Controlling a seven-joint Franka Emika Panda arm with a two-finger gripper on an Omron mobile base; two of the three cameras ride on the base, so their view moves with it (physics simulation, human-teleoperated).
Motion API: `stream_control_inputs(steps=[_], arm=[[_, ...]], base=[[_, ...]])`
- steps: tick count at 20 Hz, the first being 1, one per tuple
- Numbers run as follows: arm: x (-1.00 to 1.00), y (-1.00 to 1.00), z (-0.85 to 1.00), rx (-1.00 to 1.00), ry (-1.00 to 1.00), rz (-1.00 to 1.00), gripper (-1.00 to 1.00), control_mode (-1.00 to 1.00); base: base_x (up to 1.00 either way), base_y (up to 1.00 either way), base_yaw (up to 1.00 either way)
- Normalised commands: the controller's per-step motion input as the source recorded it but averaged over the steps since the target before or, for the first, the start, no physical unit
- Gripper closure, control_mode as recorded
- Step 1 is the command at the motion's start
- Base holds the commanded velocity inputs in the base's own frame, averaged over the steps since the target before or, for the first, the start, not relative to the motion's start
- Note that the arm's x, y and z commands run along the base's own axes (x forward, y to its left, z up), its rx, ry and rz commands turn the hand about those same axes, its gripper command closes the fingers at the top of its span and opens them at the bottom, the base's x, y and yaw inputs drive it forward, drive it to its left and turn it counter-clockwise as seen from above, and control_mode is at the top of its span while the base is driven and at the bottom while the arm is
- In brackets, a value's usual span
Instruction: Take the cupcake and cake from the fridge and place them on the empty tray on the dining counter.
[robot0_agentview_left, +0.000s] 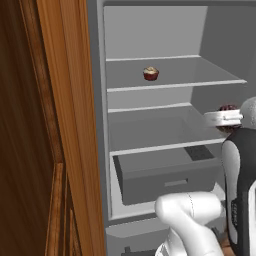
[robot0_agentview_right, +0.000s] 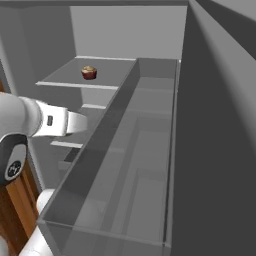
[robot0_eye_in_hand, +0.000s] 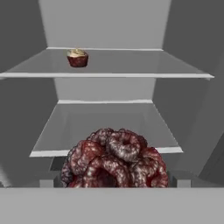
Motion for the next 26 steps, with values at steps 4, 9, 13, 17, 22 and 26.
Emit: stream_control_inputs(steps=[4,9,13,17,22,26], arm=[[-0.41,0.11,0.45,0.00,-0.01,0.02,1.00,1.00],[0.00,0.00,0.00,0.00,0.00,0.00,1.00,1.00],[0.00,0.00,0.00,0.00,0.00,0.00,1.00,1.00],[0.00,0.00,0.00,0.00,0.00,0.00,1.00,1.00],[0.00,0.00,0.00,0.00,0.00,0.00,1.00,1.00],[0.00,0.00,0.00,0.00,0.00,0.00,1.00,1.00]], base=[[-0.50,0.03,0.00],[-1.00,0.15,0.01],[-1.00,0.19,0.00],[-1.00,0.21,0.00],[-1.00,0.32,0.00],[-1.00,0.19,-0.02]])
